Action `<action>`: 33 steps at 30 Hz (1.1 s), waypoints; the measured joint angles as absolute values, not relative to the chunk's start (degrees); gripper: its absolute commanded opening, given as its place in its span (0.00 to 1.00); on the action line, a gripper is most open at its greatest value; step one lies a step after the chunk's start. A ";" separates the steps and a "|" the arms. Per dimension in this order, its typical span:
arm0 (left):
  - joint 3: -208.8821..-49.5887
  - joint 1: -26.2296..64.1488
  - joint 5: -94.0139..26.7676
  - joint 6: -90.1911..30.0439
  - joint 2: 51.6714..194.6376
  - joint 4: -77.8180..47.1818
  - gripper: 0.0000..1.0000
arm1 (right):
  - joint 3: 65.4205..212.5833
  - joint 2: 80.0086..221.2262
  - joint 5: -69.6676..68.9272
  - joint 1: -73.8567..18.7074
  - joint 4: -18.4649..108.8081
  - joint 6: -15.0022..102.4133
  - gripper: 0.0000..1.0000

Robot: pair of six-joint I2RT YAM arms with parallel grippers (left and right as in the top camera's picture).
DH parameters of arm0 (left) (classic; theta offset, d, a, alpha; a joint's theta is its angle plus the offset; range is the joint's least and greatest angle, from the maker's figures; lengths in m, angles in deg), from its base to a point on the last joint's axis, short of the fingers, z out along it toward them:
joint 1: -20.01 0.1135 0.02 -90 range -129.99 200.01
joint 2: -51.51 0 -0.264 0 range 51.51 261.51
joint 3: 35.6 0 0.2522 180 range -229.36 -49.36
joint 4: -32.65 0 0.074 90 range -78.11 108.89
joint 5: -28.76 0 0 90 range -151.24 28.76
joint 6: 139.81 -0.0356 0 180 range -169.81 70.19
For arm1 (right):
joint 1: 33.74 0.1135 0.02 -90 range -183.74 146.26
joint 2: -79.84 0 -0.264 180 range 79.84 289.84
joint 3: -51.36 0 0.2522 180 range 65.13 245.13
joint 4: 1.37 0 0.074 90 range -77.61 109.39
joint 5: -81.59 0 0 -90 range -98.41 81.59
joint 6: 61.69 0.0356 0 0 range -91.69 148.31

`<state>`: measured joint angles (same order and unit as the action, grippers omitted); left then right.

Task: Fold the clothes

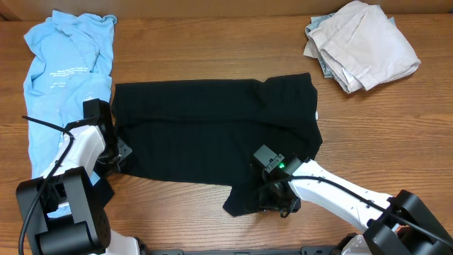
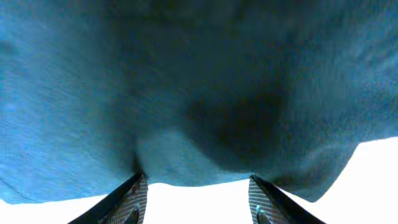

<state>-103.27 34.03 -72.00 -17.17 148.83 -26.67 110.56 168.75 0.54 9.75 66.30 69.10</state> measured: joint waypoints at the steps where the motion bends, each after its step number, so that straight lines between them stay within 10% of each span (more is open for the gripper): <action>1: -103.27 34.03 -72.00 -17.19 148.83 -26.67 0.04 | 110.69 168.75 0.32 9.75 66.17 69.04 0.43; 7: -103.27 34.03 -72.00 -18.06 148.83 -26.65 0.04 | 110.84 168.75 -0.32 9.75 66.06 68.80 0.28; 11: -103.27 34.03 -72.03 -19.31 148.83 -26.67 0.04 | 110.86 169.05 -0.32 9.75 65.99 68.32 0.49; 19: -103.27 34.03 -72.00 -20.23 148.83 -26.56 0.04 | 110.88 170.85 -0.36 9.75 65.66 68.40 0.51; 24: -103.27 34.03 -72.00 -20.42 148.83 -26.48 0.04 | 111.10 172.29 -0.51 9.75 66.03 68.12 0.04; 33: -108.58 34.03 -72.03 -23.27 149.11 -40.38 0.04 | 112.68 172.33 -0.34 7.84 76.39 68.12 0.04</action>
<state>-108.58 34.03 -72.03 -23.27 149.11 -40.38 112.68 172.33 -0.34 7.84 76.39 68.12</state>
